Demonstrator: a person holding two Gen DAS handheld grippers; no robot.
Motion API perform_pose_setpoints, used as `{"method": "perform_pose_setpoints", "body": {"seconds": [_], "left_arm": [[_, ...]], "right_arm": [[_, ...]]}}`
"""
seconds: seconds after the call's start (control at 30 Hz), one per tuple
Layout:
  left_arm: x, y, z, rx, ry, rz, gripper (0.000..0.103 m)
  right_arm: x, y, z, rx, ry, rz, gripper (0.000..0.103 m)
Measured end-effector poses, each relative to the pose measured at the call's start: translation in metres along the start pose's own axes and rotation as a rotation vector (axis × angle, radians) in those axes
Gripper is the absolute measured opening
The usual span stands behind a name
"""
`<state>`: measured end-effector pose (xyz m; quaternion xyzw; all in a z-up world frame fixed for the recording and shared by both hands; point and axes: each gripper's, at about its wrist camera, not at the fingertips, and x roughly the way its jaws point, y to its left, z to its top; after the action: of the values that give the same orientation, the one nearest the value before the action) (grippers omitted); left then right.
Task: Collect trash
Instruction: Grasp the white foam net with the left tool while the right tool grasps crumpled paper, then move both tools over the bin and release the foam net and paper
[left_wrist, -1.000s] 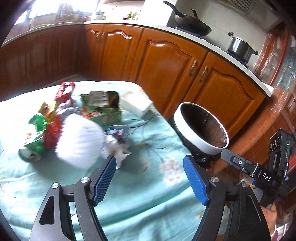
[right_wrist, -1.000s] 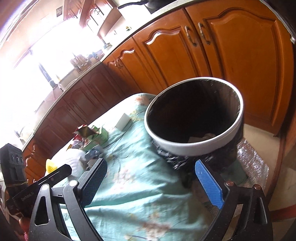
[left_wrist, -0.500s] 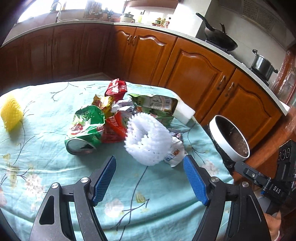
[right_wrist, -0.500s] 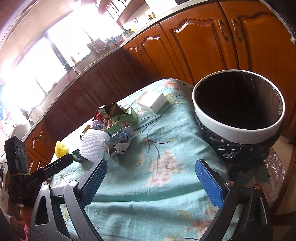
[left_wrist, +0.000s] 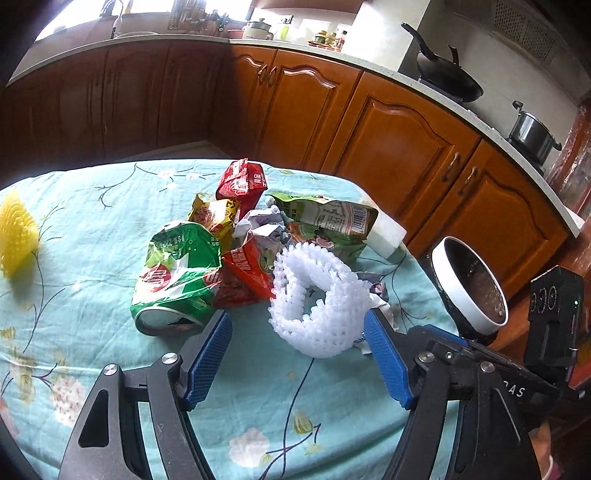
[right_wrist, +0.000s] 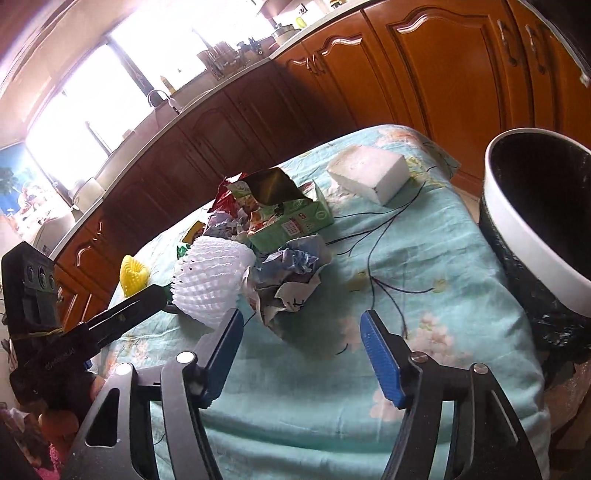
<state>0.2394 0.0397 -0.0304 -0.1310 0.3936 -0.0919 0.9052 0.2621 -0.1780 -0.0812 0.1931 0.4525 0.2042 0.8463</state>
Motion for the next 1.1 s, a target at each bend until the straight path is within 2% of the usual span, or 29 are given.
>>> {"method": "perform_pose_setpoints", "body": {"seconds": [0.2,0.23,0.27,0.3,0.37,0.47,0.57,0.7,1.1], "left_arm": [[0.028,0.002,0.007,0.01,0.052,-0.036,0.05],[0.033,0.001,0.008,0.017,0.065,-0.04,0.042],[0.038,0.0,0.008,0.024,0.076,-0.045,0.031],[0.042,-0.001,0.008,0.034,0.085,-0.048,0.027],[0.046,-0.004,0.008,0.05,0.089,-0.05,0.021],[0.046,-0.005,0.01,0.062,0.079,-0.055,0.018],[0.042,-0.006,0.008,0.06,0.073,-0.063,0.017],[0.032,-0.011,0.004,0.063,0.059,-0.078,0.017],[0.021,-0.053,-0.008,0.118,0.053,-0.152,0.017]], "right_arm": [[0.03,-0.002,0.009,0.023,0.064,0.041,0.051],[0.035,-0.003,0.009,0.03,0.076,0.052,0.047],[0.038,-0.004,0.009,0.037,0.087,0.067,0.039],[0.042,-0.004,0.008,0.042,0.097,0.081,0.034],[0.045,-0.004,0.007,0.048,0.099,0.101,0.012],[0.04,-0.004,0.006,0.04,0.08,0.103,0.005],[0.028,-0.003,0.004,0.014,0.051,0.081,0.003],[0.01,-0.007,0.003,0.001,0.027,0.068,0.003],[-0.063,-0.03,-0.002,-0.046,-0.064,-0.055,0.003]]}}
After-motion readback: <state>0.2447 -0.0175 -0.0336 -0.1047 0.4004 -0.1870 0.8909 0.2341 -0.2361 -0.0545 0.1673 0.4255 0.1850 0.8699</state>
